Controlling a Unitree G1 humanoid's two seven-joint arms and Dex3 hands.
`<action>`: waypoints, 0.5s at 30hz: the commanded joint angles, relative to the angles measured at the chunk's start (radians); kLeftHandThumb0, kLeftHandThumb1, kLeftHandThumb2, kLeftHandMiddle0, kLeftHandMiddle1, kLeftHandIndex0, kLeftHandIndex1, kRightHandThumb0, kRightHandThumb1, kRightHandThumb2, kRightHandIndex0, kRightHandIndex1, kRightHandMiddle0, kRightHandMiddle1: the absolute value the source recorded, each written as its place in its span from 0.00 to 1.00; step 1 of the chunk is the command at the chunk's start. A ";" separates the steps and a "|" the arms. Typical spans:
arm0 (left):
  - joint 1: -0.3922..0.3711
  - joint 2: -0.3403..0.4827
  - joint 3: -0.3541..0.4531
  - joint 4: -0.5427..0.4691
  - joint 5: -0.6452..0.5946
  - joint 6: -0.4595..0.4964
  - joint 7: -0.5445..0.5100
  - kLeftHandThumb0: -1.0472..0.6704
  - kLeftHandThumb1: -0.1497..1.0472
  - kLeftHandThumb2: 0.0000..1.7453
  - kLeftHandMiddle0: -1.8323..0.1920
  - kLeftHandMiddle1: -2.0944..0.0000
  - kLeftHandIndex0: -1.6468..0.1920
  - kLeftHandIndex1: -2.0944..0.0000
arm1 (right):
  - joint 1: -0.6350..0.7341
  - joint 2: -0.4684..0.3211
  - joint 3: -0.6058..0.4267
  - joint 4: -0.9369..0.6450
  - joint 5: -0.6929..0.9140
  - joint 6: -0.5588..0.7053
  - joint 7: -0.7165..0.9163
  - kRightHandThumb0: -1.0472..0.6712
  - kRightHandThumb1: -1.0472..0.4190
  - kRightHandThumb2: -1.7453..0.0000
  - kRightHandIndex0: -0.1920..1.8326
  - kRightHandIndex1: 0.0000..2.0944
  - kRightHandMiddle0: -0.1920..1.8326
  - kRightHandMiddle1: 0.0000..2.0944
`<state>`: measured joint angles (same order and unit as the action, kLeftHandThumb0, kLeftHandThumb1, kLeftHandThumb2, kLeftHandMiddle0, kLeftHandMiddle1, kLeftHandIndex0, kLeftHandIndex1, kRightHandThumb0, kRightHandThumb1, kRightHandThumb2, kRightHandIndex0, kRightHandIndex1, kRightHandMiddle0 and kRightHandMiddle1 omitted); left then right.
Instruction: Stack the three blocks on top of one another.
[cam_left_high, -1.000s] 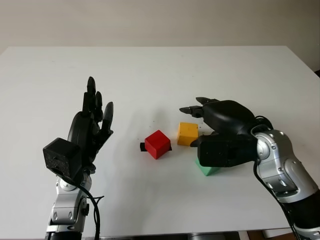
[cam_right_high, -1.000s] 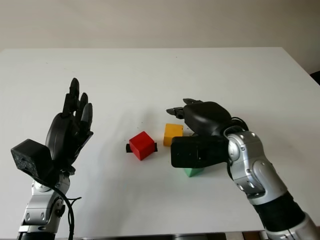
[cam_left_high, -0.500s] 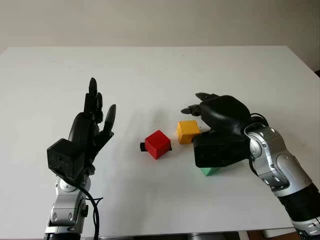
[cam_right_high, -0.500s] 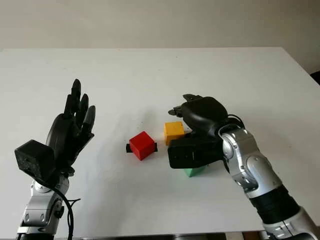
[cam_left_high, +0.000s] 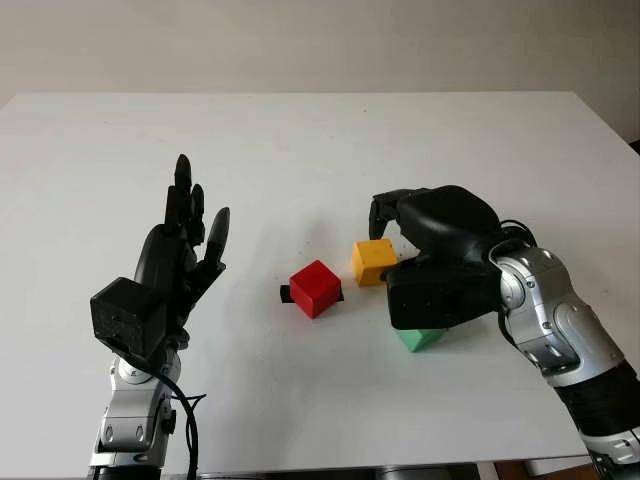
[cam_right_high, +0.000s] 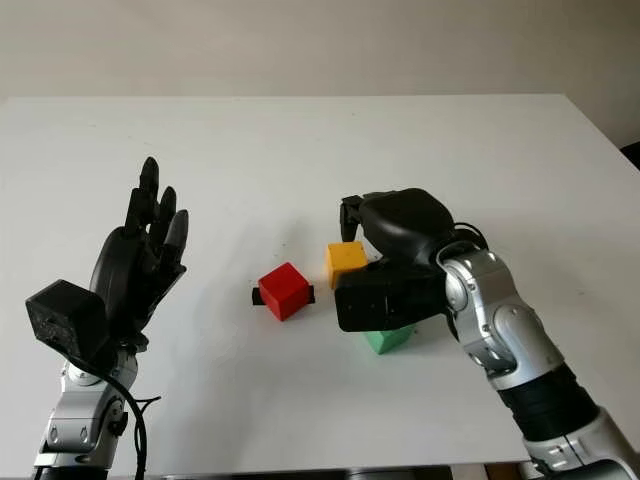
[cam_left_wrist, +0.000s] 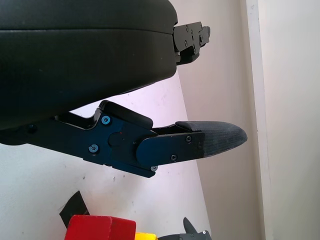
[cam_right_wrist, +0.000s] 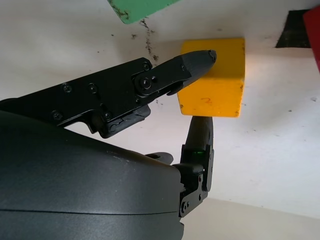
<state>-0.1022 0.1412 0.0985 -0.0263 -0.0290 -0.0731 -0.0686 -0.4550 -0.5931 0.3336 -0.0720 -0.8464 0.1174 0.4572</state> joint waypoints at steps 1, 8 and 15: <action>-0.014 0.000 0.002 -0.001 0.002 -0.007 0.004 0.21 1.00 0.29 0.96 0.97 0.98 0.97 | -0.017 0.005 -0.014 0.010 0.017 -0.010 0.001 0.30 0.05 0.97 0.27 0.03 0.27 0.56; -0.012 -0.005 0.001 -0.006 -0.004 0.000 0.005 0.21 1.00 0.29 0.96 0.97 0.98 0.97 | -0.015 -0.001 -0.024 0.036 0.055 -0.050 -0.030 0.37 0.04 0.97 0.29 0.04 0.28 0.56; -0.009 -0.003 -0.004 -0.002 0.014 -0.007 0.016 0.21 1.00 0.29 0.96 0.97 0.98 0.97 | -0.023 0.012 -0.059 0.074 0.118 -0.091 -0.073 0.38 0.03 0.97 0.30 0.03 0.28 0.61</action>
<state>-0.1023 0.1399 0.0960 -0.0254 -0.0188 -0.0730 -0.0554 -0.4581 -0.5880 0.3004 -0.0010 -0.7461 0.0307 0.3939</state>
